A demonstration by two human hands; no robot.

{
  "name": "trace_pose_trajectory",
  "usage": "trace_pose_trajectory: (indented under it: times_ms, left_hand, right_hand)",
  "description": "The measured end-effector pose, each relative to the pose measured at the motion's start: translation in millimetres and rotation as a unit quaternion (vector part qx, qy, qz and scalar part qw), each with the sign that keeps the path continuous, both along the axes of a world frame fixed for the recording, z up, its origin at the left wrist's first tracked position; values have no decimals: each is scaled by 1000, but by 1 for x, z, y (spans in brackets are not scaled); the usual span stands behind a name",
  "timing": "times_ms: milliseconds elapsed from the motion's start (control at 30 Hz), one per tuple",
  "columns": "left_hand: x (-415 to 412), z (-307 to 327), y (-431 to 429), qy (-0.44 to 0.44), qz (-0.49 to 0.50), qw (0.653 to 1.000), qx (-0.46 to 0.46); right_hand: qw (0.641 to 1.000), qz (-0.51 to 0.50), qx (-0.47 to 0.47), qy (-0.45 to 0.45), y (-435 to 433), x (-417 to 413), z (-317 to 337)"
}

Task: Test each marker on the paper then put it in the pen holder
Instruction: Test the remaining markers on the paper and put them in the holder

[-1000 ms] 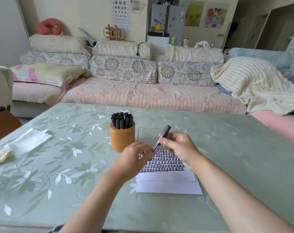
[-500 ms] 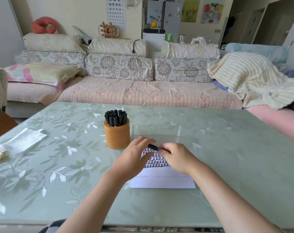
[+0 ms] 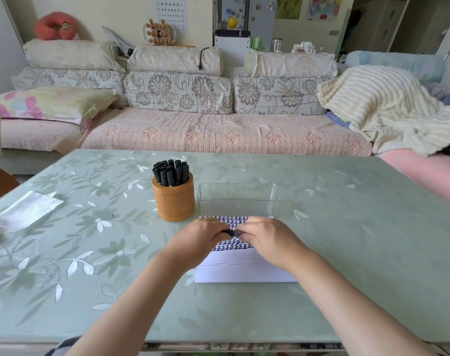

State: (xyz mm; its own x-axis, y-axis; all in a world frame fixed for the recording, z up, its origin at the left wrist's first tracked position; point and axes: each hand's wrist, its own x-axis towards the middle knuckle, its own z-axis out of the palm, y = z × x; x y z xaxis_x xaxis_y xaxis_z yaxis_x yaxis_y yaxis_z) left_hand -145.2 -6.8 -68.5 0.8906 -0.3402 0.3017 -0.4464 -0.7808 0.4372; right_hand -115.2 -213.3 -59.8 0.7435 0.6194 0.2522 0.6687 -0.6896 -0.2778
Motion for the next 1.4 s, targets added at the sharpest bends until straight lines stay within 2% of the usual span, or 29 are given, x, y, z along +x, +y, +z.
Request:
trace_pose_trajectory:
  times_ms: [100, 200, 233, 333, 400, 500, 600, 767, 967, 1067, 1133, 1200, 1300, 1400]
  left_hand:
    - [1, 1, 1, 86, 14, 995, -45]
    - [2, 0, 5, 68, -9, 996, -53]
    - [2, -2, 6, 39, -18, 998, -40]
    - [5, -3, 9, -28, -33, 999, -10]
    - [5, -1, 14, -49, -25, 998, -5]
    - [7, -2, 30, -41, 18, 999, -16]
    - [9, -12, 43, -29, 87, 996, -8]
    - [12, -26, 50, 27, 221, 972, 72]
    - [17, -30, 43, 21, 262, 960, 99]
    - [19, -27, 39, -7, 270, 959, 82]
    - [19, -22, 31, -65, 239, 968, 48]
    - [17, -20, 18, -117, 166, 979, 33]
    - [10, -22, -11, -121, 61, 991, 18]
    - [4, -29, -40, -114, -18, 993, 19]
  right_hand:
    - [995, 31, 4, -89, -2, 3, -1]
    - [993, 38, -2, -114, -3, 3, -2]
    - [995, 25, 1, -98, -2, 1, -2]
    - [999, -29, 14, 42, -2, 0, -5]
    - [996, -43, 12, 83, -7, 0, -5]
    - [997, -39, 12, 65, -18, 5, -4]
    - [994, -51, 54, 80, -28, 10, -5]
    - [989, -73, 80, 103, -33, 18, -18]
    - [980, -69, 139, 126, -37, 17, -18]
    - [975, -71, 172, 121, -42, 20, -18]
    - [967, -79, 199, 136, -47, 23, -19]
    - [968, -89, 192, 138, -52, 25, -20]
    - [972, -84, 184, 116, -61, 26, -23]
    - [960, -87, 242, 106, -65, 23, -25]
